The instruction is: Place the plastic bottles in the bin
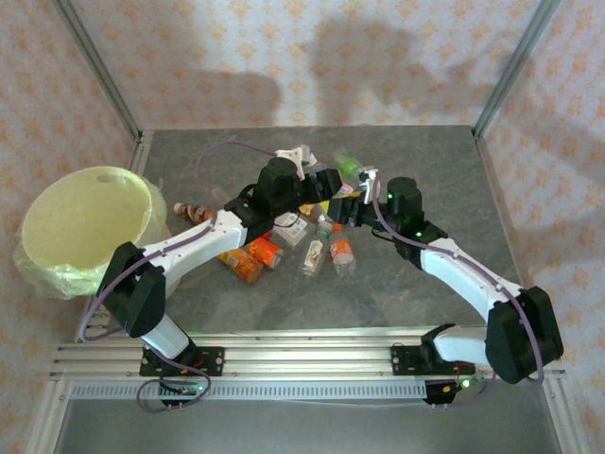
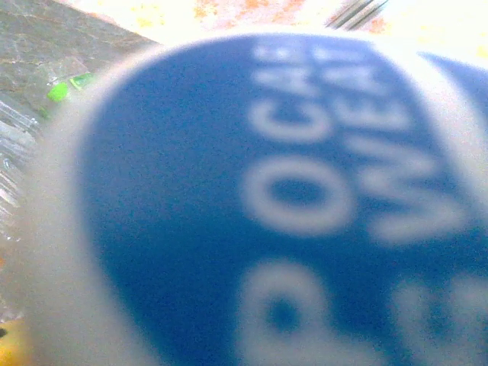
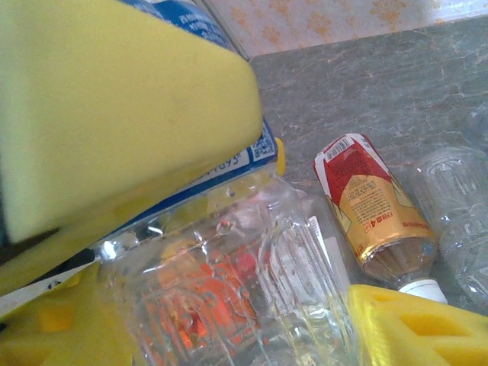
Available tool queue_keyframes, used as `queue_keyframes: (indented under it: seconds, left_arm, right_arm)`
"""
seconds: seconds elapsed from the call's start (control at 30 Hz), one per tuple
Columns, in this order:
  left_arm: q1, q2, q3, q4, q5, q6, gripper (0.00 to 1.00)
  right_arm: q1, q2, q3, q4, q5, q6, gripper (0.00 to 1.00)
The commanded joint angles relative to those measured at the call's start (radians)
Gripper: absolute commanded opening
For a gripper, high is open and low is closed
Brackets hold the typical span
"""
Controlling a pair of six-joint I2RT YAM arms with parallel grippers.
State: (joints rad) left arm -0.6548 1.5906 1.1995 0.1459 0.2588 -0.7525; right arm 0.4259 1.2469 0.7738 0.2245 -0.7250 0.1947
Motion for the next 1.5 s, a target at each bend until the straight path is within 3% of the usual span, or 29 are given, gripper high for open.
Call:
queue_keyframes:
  seconds: [0.0, 0.23, 0.37, 0.57, 0.83, 1.17, 1.47]
  left_arm:
    - [-0.006, -0.033, -0.027, 0.019, -0.043, 0.006, 0.65]
    - [-0.006, -0.046, -0.069, 0.062, -0.092, -0.022, 0.62]
    - [-0.006, -0.065, -0.062, 0.009, -0.148, -0.009, 0.62]
    - [-0.006, -0.106, -0.061, -0.076, -0.233, 0.021, 0.62]
    - [0.004, -0.173, 0.035, -0.337, -0.37, 0.113, 0.61]
    - [0.006, -0.248, 0.234, -0.742, -0.605, 0.259, 0.58]
    - [0.015, -0.371, 0.353, -0.955, -0.895, 0.407, 0.58]
  right_arm:
    - [0.013, -0.006, 0.034, -0.019, -0.03, -0.077, 0.66]
    - [0.013, -0.024, 0.04, -0.088, -0.024, -0.126, 0.84]
    - [0.013, -0.037, 0.039, -0.108, -0.057, -0.149, 0.88]
    - [0.014, -0.058, 0.035, -0.11, 0.038, -0.16, 0.99]
    - [0.012, -0.098, 0.015, -0.055, 0.282, -0.076, 0.99]
    - [0.013, -0.1, 0.039, -0.12, 0.705, 0.151, 0.99]
    - [0.012, -0.07, 0.072, -0.173, 0.759, 0.109, 0.99]
